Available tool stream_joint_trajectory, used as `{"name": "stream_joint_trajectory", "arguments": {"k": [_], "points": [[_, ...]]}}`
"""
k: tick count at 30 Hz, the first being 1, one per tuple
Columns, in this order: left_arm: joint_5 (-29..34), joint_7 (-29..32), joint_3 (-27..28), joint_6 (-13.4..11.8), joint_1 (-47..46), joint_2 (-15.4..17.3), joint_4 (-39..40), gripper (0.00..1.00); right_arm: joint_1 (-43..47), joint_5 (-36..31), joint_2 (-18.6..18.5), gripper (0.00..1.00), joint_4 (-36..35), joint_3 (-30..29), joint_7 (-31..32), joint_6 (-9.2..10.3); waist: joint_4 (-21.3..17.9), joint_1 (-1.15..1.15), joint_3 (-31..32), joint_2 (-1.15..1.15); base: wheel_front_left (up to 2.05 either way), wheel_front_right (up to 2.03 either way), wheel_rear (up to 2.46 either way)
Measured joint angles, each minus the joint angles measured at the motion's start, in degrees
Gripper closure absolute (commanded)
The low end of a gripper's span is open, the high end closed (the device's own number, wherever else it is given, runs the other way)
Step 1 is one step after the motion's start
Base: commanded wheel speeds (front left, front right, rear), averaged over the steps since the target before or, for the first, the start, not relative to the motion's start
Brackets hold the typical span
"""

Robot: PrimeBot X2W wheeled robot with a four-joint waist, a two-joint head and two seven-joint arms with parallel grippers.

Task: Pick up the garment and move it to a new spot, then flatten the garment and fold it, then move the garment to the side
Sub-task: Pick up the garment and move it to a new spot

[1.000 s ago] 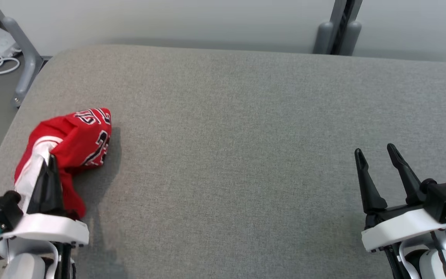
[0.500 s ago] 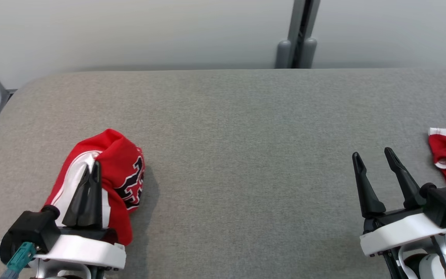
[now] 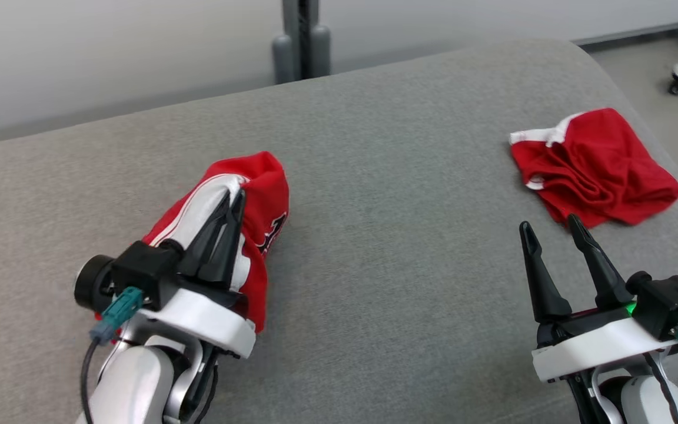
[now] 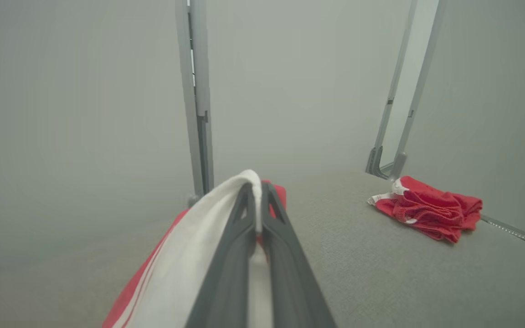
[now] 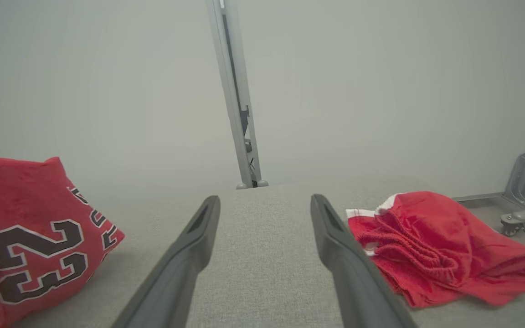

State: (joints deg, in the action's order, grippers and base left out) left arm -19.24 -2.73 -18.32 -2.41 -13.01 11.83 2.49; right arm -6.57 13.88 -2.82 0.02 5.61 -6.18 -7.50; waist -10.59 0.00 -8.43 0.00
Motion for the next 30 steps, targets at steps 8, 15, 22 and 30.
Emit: {"name": "stream_joint_trajectory", "arguments": {"k": [8, 15, 22, 30], "points": [[1.6, 0.3, -5.2, 3.2, -5.8, -2.4, -11.3, 1.0, -0.8, 1.9, 0.0, 0.0, 2.5, 0.6, -2.5, 0.0, -8.0, 0.0, -4.8, 0.0, 0.0, 0.0, 0.0], [2.6, -2.4, -7.8, 4.9, -8.9, -3.8, -19.9, 0.64, -1.4, 2.9, 0.0, 0.0, 4.3, 1.1, -4.4, 0.0, -11.1, 0.0, -8.8, 0.0, 0.0, 0.0, 0.0], [2.6, -5.7, -9.2, 5.6, -9.5, -4.9, -21.4, 0.0, -2.3, 2.6, 0.0, 0.0, 6.3, 0.5, -5.0, 0.0, -9.2, 0.0, -7.9, 0.0, 0.0, 0.0, 0.0], [0.8, -7.9, -5.8, 3.0, -7.3, -3.7, -16.5, 0.0, -2.6, -0.3, 0.0, 0.0, 6.5, -1.4, -3.9, 0.0, -4.7, 0.0, -4.0, 0.0, 0.0, 0.0, 0.0]]}}
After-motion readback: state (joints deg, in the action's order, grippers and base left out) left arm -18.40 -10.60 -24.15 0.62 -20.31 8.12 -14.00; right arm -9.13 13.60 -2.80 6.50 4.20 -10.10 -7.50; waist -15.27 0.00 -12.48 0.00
